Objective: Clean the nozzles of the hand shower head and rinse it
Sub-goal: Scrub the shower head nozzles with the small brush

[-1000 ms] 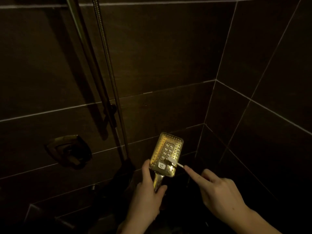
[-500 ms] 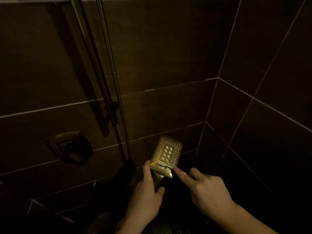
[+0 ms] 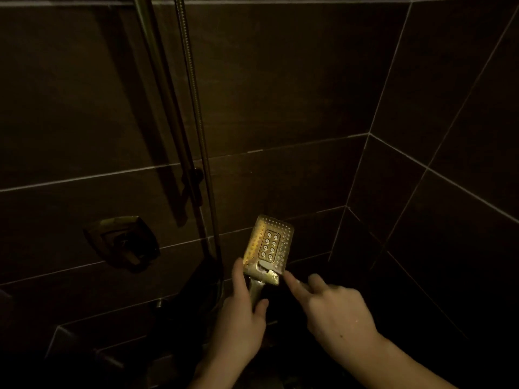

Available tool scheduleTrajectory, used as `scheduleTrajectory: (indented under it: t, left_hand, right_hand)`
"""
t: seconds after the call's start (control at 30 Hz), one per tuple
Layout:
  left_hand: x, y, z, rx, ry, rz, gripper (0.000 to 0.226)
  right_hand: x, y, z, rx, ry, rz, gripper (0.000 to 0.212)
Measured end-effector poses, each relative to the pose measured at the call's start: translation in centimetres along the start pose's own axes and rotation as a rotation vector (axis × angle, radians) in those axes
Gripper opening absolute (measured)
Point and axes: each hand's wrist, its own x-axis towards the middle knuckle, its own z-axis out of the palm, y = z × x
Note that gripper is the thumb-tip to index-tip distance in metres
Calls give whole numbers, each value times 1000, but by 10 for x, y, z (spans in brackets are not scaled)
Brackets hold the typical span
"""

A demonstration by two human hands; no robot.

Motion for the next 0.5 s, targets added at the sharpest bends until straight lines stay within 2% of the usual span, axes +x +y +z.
scheduleTrajectory:
  t: [0.07, 0.13, 0.3, 0.4, 0.47, 0.5]
  left_hand:
    - [-1, 3, 2, 36, -27, 7, 96]
    - [-4, 3, 7, 39, -30, 0, 97]
    - [-2, 7, 1, -51, -21, -43, 96]
    - [6, 17, -4, -80, -27, -19, 98]
    - [8, 21, -3, -63, -31, 28, 98]
    - [8, 22, -2, -51, -36, 51, 98]
  right_hand:
    - [-3, -4, -9, -51, -40, -26, 66]
    - [-4, -7, -12, 24, -67, -36, 64]
    - [8, 18, 3, 38, 164, -5, 67]
    - [21, 28, -1, 295, 377, 103, 66]
    - [38, 43, -14, 500, 423, 251, 61]
    - [44, 48, -20, 517, 449, 269, 60]
